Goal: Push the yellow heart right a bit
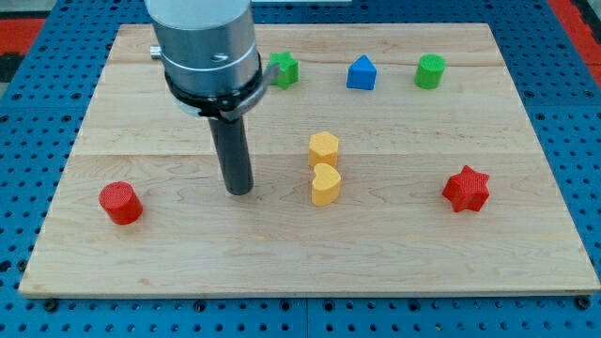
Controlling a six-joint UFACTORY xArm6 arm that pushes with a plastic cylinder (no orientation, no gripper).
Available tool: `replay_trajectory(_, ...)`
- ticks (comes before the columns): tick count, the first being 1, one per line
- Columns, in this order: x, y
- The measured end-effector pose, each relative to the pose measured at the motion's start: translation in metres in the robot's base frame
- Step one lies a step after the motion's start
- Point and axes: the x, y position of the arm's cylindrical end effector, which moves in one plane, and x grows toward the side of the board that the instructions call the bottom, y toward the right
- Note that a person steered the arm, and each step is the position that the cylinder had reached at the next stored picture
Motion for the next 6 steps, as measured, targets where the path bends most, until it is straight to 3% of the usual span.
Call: replay_trajectory(6,0.005,0.078)
